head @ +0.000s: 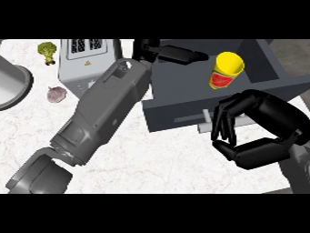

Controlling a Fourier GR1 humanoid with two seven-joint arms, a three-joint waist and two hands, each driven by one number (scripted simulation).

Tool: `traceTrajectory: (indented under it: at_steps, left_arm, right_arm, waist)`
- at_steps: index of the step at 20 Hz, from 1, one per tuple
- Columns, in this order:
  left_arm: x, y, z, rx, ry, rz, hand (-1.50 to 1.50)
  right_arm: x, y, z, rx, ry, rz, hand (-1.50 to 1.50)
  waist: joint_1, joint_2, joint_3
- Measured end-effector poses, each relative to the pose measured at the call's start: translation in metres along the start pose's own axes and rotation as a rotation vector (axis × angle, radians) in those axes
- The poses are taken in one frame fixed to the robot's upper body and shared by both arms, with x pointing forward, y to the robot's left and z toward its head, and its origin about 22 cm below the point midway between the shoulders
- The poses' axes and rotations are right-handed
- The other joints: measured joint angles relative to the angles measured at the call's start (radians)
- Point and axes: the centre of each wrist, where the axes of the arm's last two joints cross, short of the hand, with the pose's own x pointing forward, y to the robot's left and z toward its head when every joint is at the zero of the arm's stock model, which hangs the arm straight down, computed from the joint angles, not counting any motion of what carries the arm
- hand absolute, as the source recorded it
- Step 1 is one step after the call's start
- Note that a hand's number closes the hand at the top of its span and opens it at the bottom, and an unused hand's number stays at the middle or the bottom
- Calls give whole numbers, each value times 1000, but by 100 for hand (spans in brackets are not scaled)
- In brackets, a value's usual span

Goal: Pick up the cup, place it into the drawer and close the drawer

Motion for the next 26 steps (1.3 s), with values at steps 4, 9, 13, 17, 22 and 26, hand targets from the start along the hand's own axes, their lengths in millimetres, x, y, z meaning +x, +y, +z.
traceTrajectory:
  at_steps: [4, 9, 13, 17, 22, 26]
  left_arm:
    - [-2, 1, 1, 42, -6, 12, -150]
    - [-10, 6, 6, 66, -15, 49, -150]
    - [-15, 13, 10, 75, -30, 88, -150]
    - [-27, 22, 21, 77, -30, 123, -150]
    - [-36, 36, 32, 90, -42, 139, -150]
    - [-35, 53, 38, 90, -42, 164, -150]
  right_arm:
    - [-1, 2, 7, 47, 145, 122, -150]
    - [-19, 13, 11, 23, 281, 292, -150]
    - [-56, 28, 9, -1, 391, 350, -150]
    - [-100, 39, 4, 42, 480, 387, -150]
    - [-147, 28, -2, 66, 579, 427, 150]
    - [-166, 7, -9, 7, 581, 438, 150]
  waist:
    - [39, -10, 1]
    - [93, -17, 1]
    - [140, -23, 1]
    - [177, -26, 1]
    - [217, -26, 2]
    - [248, -26, 1]
